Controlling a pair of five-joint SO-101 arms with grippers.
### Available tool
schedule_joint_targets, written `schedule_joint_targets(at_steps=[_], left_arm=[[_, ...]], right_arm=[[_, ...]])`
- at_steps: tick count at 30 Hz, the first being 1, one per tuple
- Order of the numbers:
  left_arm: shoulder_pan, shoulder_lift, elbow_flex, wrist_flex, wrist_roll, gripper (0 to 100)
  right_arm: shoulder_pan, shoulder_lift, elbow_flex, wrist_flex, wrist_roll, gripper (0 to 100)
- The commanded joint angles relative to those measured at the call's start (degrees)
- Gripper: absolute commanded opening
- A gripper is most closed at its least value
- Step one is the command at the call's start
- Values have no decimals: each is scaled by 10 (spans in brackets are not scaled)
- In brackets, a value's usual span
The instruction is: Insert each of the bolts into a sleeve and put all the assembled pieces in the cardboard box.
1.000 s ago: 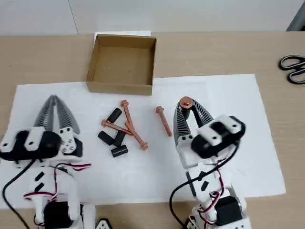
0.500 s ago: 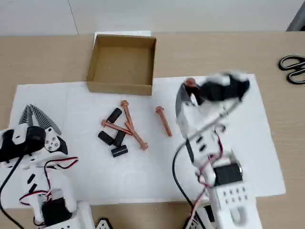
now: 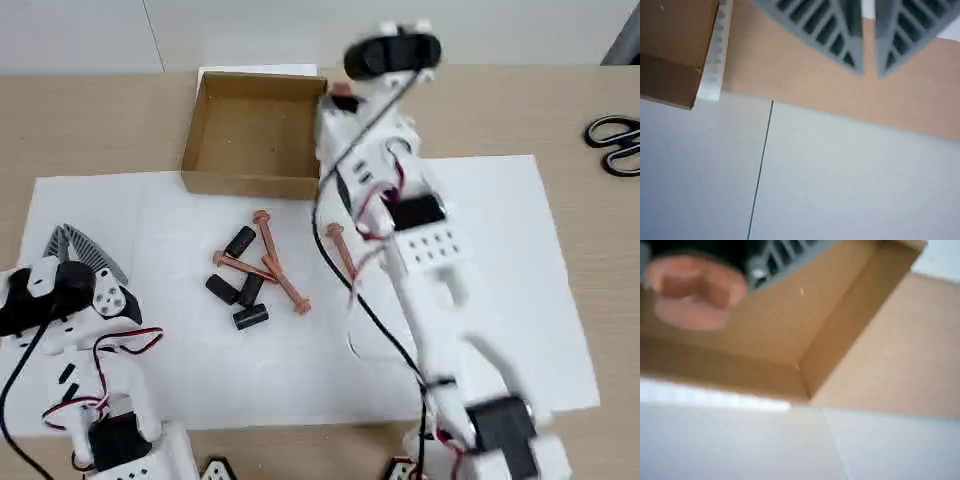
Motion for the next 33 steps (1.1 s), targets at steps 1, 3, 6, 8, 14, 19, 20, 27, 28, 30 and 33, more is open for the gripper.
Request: schedule_joint_targets(at_steps=[1, 3, 6, 8, 14, 19, 20, 27, 28, 30, 33], left_arm=[[-4, -7, -3, -10, -1, 6], [-4, -7, -3, -10, -1, 6], [-4, -7, -2, -10, -1, 6], [-4, -7, -2, -10, -1, 6], [-3, -7, -1, -10, -1, 6], [-2, -7, -1, -10, -1, 6], [-2, -7, -1, -10, -1, 6], [-1, -7, -1, -10, 0, 6], [-1, -7, -1, -10, 0, 6], [-1, -7, -1, -10, 0, 6], [0, -7, -1, -10, 1, 6]], right_arm=[[-15, 88, -120, -44, -4, 4], [-22, 153, -171, -45, -4, 4], [-29, 252, -263, -45, -4, 4], [-29, 318, -336, -44, -4, 4], [-29, 476, -520, -39, -4, 4], [-37, 544, -600, -25, -4, 7], [-39, 551, -607, -11, -4, 7], [-38, 587, -640, 50, -4, 8], [-38, 590, -644, 58, -4, 8], [-39, 596, -651, 75, -4, 8], [-39, 602, -653, 86, -4, 9]])
